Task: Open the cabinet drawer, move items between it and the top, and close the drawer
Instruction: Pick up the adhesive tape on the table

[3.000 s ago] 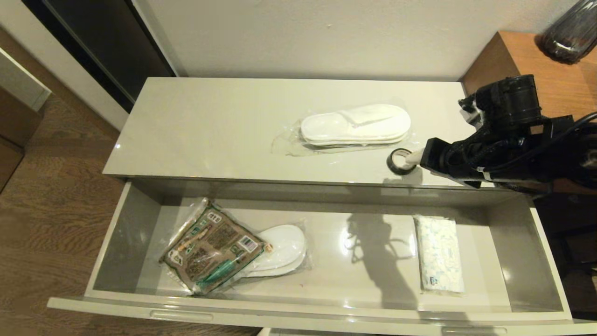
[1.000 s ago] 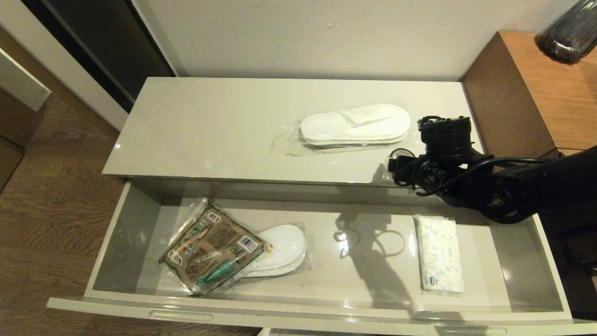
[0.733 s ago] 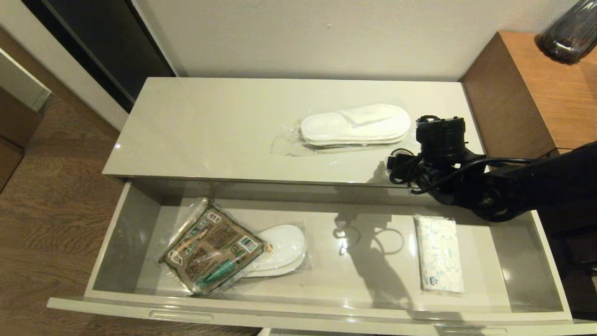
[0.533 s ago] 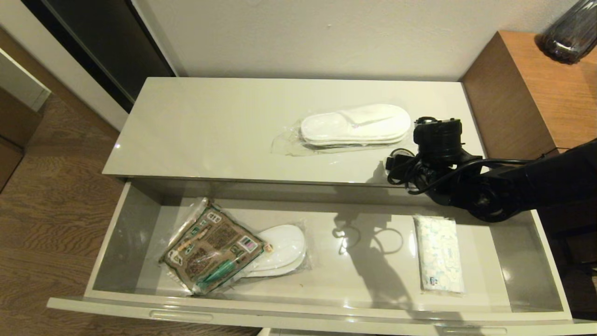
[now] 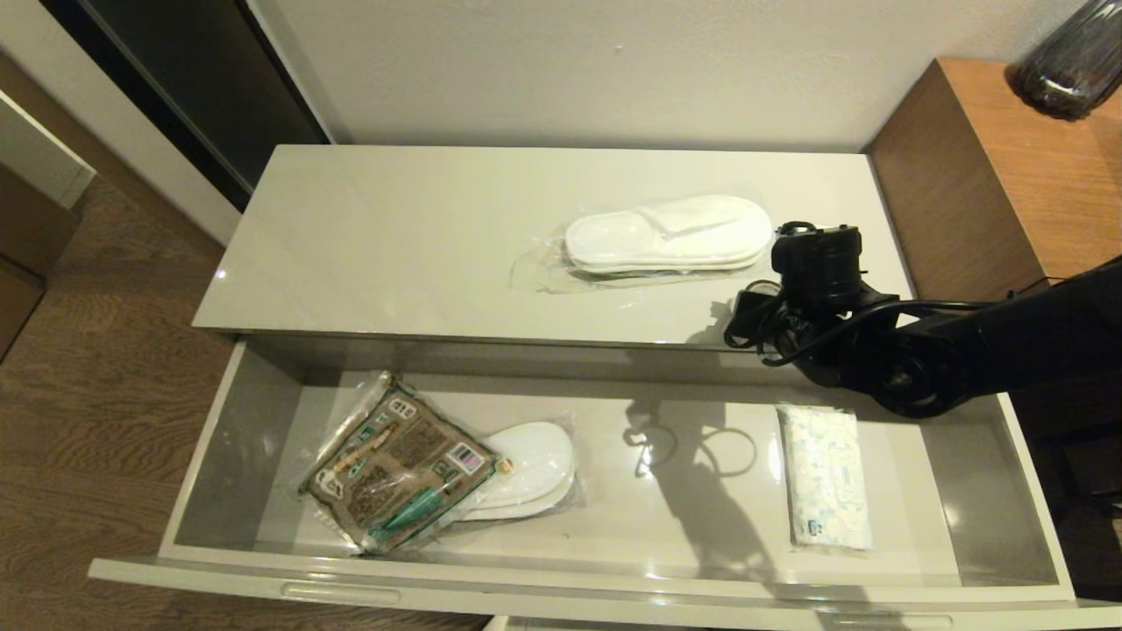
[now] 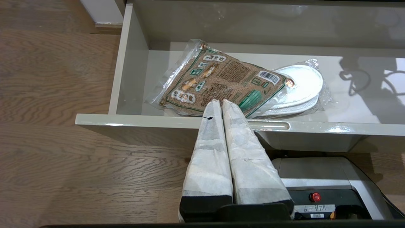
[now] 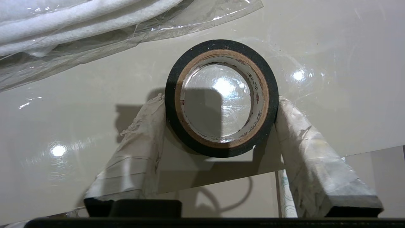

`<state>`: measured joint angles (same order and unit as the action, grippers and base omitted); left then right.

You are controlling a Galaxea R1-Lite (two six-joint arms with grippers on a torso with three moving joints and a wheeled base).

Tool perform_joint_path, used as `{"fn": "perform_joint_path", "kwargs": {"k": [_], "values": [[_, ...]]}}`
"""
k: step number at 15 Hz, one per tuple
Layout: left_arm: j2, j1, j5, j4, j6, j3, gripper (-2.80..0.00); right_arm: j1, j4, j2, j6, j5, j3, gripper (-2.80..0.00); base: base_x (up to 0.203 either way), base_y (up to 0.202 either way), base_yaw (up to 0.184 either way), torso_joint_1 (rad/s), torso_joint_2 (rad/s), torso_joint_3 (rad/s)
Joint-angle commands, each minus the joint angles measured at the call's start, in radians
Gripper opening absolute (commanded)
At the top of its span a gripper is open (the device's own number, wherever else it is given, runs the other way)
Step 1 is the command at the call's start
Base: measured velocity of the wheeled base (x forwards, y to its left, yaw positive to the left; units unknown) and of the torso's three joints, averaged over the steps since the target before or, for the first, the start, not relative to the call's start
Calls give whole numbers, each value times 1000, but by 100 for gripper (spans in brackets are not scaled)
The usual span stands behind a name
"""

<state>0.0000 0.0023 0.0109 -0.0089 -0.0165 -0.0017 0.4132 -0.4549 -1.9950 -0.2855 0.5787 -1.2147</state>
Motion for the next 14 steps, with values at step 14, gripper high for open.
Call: {"fn": "perform_joint_path", "kwargs": {"k": [14], "values": [[2,-1,0,0,0,0,-280,1,415,345,-7,-114,28,-280,0,0,0,0,0,0]]}}
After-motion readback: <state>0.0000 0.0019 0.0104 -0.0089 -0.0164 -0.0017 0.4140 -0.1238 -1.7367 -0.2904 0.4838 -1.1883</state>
